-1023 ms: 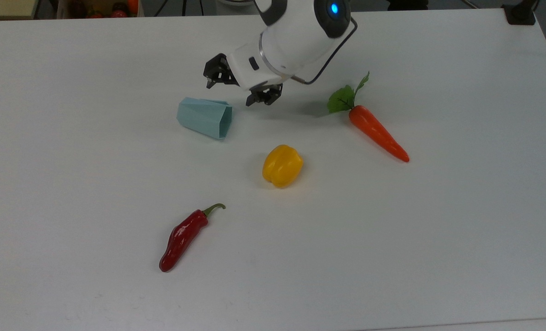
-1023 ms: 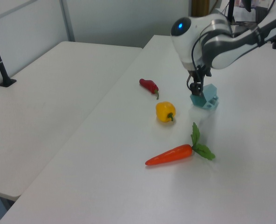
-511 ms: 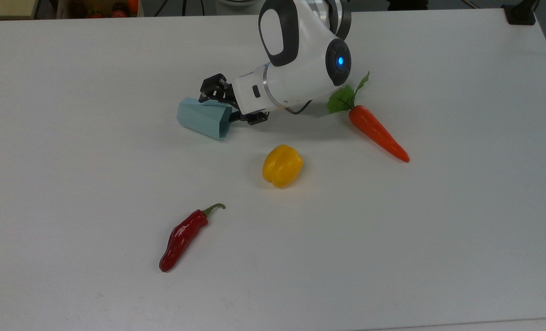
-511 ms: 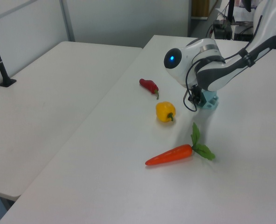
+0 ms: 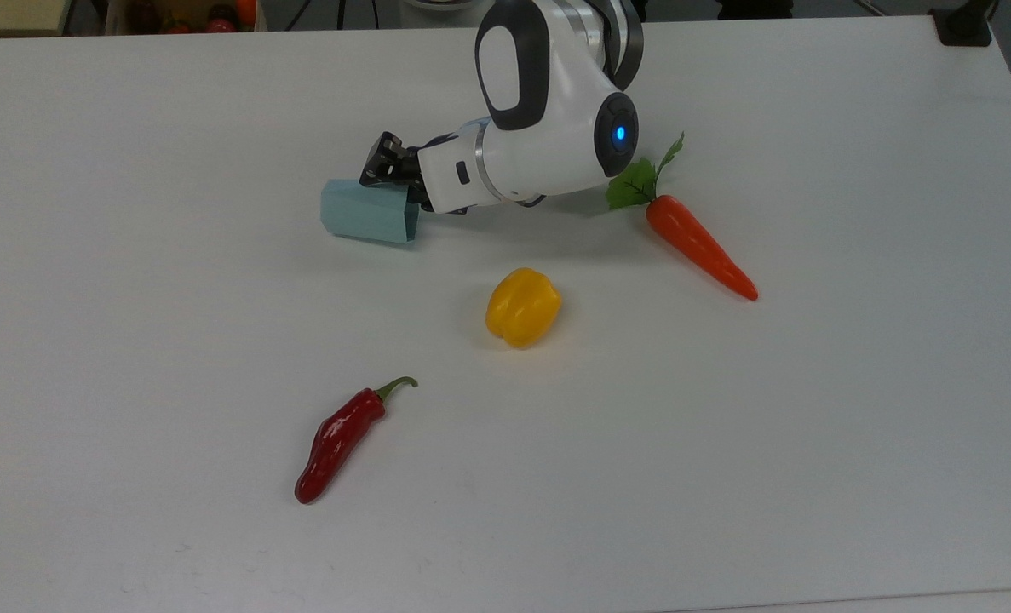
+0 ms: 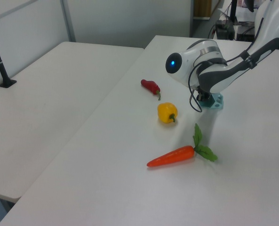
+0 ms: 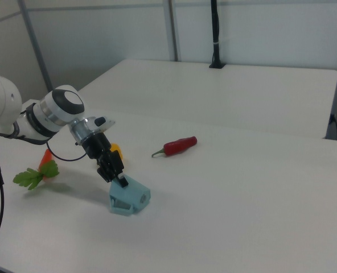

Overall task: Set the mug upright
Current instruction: 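Close the gripper on the cup's base rim, then lift and rotate the cup so its opening faces up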

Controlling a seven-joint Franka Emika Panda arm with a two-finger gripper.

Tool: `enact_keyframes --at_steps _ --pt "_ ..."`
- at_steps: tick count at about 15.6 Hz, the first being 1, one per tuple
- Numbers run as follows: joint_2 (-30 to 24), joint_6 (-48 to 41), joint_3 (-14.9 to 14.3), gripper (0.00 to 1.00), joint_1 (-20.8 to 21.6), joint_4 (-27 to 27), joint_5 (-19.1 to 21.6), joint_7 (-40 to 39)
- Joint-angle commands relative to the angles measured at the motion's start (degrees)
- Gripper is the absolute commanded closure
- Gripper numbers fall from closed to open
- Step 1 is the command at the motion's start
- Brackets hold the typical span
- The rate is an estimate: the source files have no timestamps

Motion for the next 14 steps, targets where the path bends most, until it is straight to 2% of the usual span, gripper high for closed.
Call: enact_keyframes --at_steps 1,3,10,13,14 --pt "-0.09 -1.26 -0.46 0.83 0.43 0.27 -0.99 -1.61" --pt "-0.27 -1.26 -0.64 0.92 0.34 0.35 -0.99 -1.78" --pt "-4.22 -2.93 -0.64 0.97 -1.68 0.70 -1.34 -7.32" --pt "-7.72 -2.41 -0.29 0.97 -3.08 0.70 0.84 -11.78" --pt "-8.87 -2.05 -0.29 0.97 -3.69 0.79 3.38 -13.63"
